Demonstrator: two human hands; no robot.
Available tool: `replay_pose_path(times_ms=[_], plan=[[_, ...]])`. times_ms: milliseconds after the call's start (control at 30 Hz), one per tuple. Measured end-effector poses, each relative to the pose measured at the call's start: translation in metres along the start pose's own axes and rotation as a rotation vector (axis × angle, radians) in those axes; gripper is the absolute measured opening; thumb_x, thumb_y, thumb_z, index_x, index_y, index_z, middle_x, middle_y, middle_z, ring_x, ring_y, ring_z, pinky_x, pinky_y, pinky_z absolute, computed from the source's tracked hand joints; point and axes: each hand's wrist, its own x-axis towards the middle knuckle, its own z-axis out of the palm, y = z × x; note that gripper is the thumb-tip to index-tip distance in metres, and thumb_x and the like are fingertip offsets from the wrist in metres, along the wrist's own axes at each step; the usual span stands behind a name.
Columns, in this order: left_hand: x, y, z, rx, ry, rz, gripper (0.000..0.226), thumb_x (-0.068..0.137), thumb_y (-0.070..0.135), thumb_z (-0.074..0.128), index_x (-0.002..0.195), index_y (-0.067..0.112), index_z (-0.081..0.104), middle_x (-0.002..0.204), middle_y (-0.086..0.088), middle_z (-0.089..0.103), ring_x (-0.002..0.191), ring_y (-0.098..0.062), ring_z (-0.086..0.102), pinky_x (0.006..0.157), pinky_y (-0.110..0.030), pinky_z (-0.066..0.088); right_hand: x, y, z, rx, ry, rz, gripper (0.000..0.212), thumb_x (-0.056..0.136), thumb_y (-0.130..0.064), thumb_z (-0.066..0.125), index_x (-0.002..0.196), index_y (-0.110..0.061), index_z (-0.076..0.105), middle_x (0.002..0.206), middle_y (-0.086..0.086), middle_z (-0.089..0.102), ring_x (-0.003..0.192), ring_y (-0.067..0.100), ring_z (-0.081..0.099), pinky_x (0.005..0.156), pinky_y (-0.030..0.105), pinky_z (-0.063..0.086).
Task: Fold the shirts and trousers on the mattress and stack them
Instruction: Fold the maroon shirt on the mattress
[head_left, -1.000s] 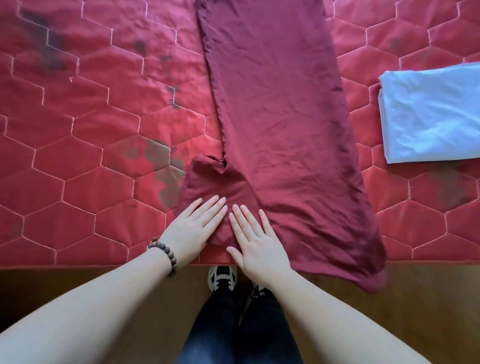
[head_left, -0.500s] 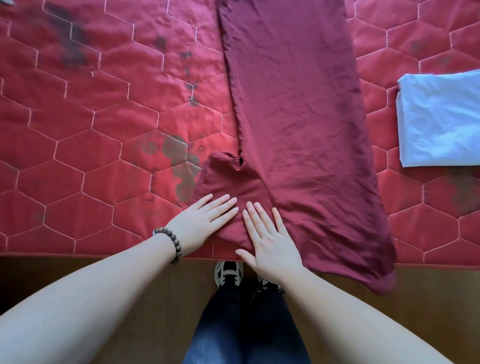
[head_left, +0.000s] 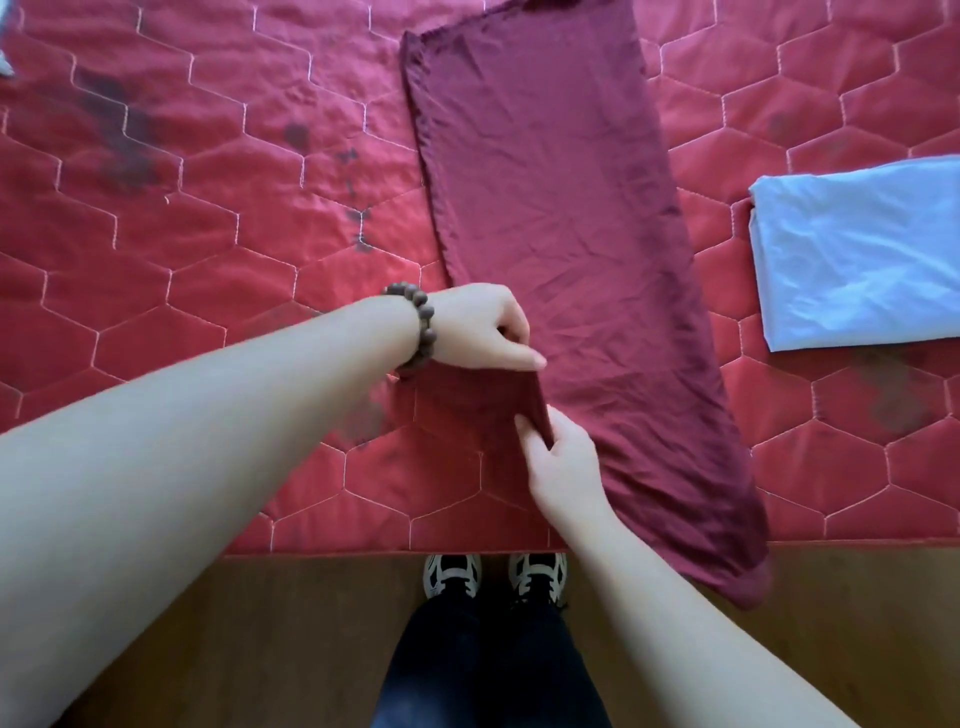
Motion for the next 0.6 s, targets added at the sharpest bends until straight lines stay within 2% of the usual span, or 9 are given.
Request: replay_pose_path(times_ms=[67, 133, 167, 233, 300, 400, 467, 600], plan=[[0.029, -0.001, -0.016, -0.316, -0.015, -0.221, 0.054, 0.08, 0.074, 0.046, 0.079, 0.026, 0.072, 0.052, 0.017, 0.055, 0.051, -0.004, 0.049, 0.051, -0.018, 0.041, 0.023, 0.002, -0.021, 0.09, 0.011, 0.127, 0.02, 0.095, -0.021, 0.052, 0.081, -0.011, 0.062, 0.069, -0.011, 0.055, 0.063, 0.001, 0.046, 0.062, 0.023, 0.039], [0.048, -0.014, -0.014, -0.49, -0.063, -0.374, 0.06, 0.081, 0.076, 0.043, 0.089, 0.022, 0.069, 0.069, 0.008, 0.061, 0.065, -0.017, 0.053, 0.063, -0.025, 0.045, 0.039, 0.011, -0.035, 0.098, -0.043, 0.266, 0.025, 0.095, -0.024, 0.054, 0.086, -0.003, 0.063, 0.075, 0.0, 0.06, 0.072, 0.011, 0.05, 0.068, 0.032, 0.042], [0.052, -0.022, -0.009, -0.424, -0.082, -0.41, 0.062, 0.078, 0.077, 0.046, 0.09, 0.019, 0.066, 0.078, 0.002, 0.061, 0.071, -0.022, 0.054, 0.07, -0.029, 0.045, 0.044, 0.017, -0.039, 0.074, -0.078, 0.319, 0.025, 0.094, -0.024, 0.056, 0.088, -0.001, 0.064, 0.08, 0.005, 0.064, 0.075, 0.015, 0.053, 0.072, 0.035, 0.044], [0.051, -0.038, 0.004, -0.163, -0.127, -0.448, 0.063, 0.068, 0.077, 0.059, 0.094, 0.02, 0.066, 0.092, 0.003, 0.064, 0.085, -0.021, 0.058, 0.086, -0.032, 0.047, 0.051, 0.025, -0.045, 0.05, -0.121, 0.371, 0.02, 0.092, -0.022, 0.059, 0.089, -0.003, 0.067, 0.084, 0.008, 0.067, 0.078, 0.018, 0.055, 0.075, 0.036, 0.047], [0.046, -0.047, 0.011, -0.039, -0.174, -0.455, 0.056, 0.066, 0.064, 0.072, 0.103, 0.023, 0.068, 0.102, 0.005, 0.067, 0.096, -0.018, 0.062, 0.093, -0.034, 0.049, 0.055, 0.026, -0.047, 0.055, -0.143, 0.372, 0.014, 0.09, -0.02, 0.062, 0.087, -0.008, 0.068, 0.08, 0.004, 0.066, 0.074, 0.015, 0.055, 0.07, 0.031, 0.045], [0.044, -0.049, 0.011, 0.1, -0.231, -0.411, 0.034, 0.072, 0.039, 0.076, 0.094, 0.013, 0.069, 0.091, -0.005, 0.072, 0.088, -0.024, 0.067, 0.079, -0.032, 0.055, 0.061, 0.022, -0.045, -0.01, -0.154, 0.344, 0.008, 0.086, -0.023, 0.067, 0.084, -0.016, 0.067, 0.066, -0.004, 0.058, 0.06, 0.009, 0.048, 0.056, 0.02, 0.039], [0.045, -0.048, 0.011, 0.141, -0.164, -0.335, 0.023, 0.077, 0.03, 0.072, 0.089, 0.011, 0.068, 0.086, -0.008, 0.071, 0.084, -0.025, 0.067, 0.072, -0.03, 0.052, 0.066, 0.015, -0.041, -0.015, -0.122, 0.313, 0.013, 0.084, -0.027, 0.07, 0.083, -0.015, 0.066, 0.061, -0.009, 0.054, 0.053, 0.004, 0.044, 0.051, 0.015, 0.037], [0.052, -0.048, 0.009, -0.03, -0.022, -0.216, 0.014, 0.084, 0.037, 0.065, 0.085, 0.023, 0.062, 0.079, 0.005, 0.064, 0.077, -0.019, 0.06, 0.07, -0.027, 0.047, 0.087, -0.002, -0.035, 0.097, -0.091, 0.278, 0.019, 0.082, -0.025, 0.073, 0.093, -0.01, 0.068, 0.087, 0.002, 0.071, 0.076, 0.013, 0.062, 0.074, 0.031, 0.05]])
